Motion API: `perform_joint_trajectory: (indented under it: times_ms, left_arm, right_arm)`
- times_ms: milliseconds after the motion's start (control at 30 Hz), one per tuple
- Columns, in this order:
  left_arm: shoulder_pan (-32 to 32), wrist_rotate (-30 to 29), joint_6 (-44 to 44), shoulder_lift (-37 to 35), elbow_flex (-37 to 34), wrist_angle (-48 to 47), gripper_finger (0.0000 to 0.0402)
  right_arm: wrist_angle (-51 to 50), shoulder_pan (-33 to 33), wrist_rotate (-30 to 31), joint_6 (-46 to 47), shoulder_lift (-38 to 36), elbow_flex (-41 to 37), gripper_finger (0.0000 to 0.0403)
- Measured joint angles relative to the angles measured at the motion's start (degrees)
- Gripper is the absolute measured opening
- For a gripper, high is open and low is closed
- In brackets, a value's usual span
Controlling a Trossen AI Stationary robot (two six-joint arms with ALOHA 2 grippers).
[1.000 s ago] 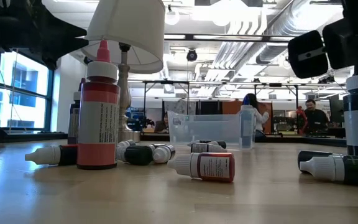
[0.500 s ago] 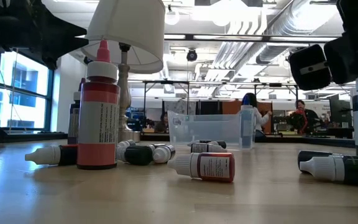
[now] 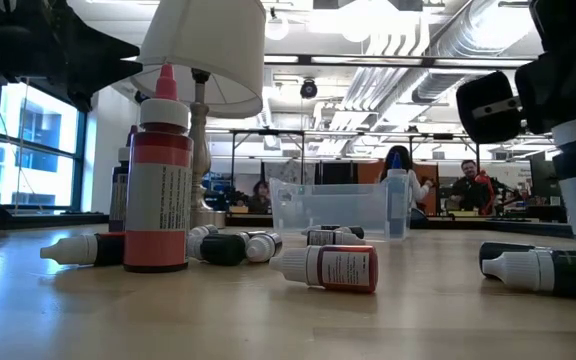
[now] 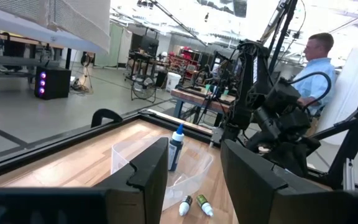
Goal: Pick & Place food coloring
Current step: Put the large black food coloring bottle into the transparent bin
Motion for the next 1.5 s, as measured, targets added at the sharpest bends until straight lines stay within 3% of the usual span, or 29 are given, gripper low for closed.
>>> perform_joint_trajectory:
  times_ms: [167,233,433,533,733,933,1100,1500]
  left_arm:
    - [0.0,0.0,0.0,0.0,0.0,0.6,0.0147]
    - [0.0,0.0,0.1,0.0,0.0,1.3,0.0147]
    - [0.0,0.0,0.2,0.0,0.0,1.7,0.0147]
    - [0.0,-0.1,0.2,0.0,0.0,1.7,0.0147]
    - [0.0,0.0,0.2,0.0,0.0,1.6,0.0147]
    - [0.0,0.0,0.2,0.0,0.0,1.1,0.0147]
    - [0.0,0.0,0.3,0.0,0.0,1.1,0.0147]
    - [0.0,0.0,0.3,0.0,0.0,1.0,0.0147]
  right_arm:
    - [11.9,0.0,3.6,-8.0,-0.1,-0.1,0.0028]
    - [17.0,0.0,8.3,-13.4,0.0,-0.1,0.0026]
    - [33.7,-4.2,34.5,-21.9,-0.1,0.0,0.0026]
    - [35.8,-9.0,43.0,-19.8,-0.1,0.0,0.0026]
    - [22.8,-18.7,39.2,-1.8,0.0,0.0,0.0026]
    - [16.9,-23.2,40.2,3.6,0.0,0.0,0.0026]
    - [12.0,-25.6,37.0,10.7,1.0,0.0,0.0026]
    - [14.9,-25.9,41.9,11.0,11.2,0.2,0.0029]
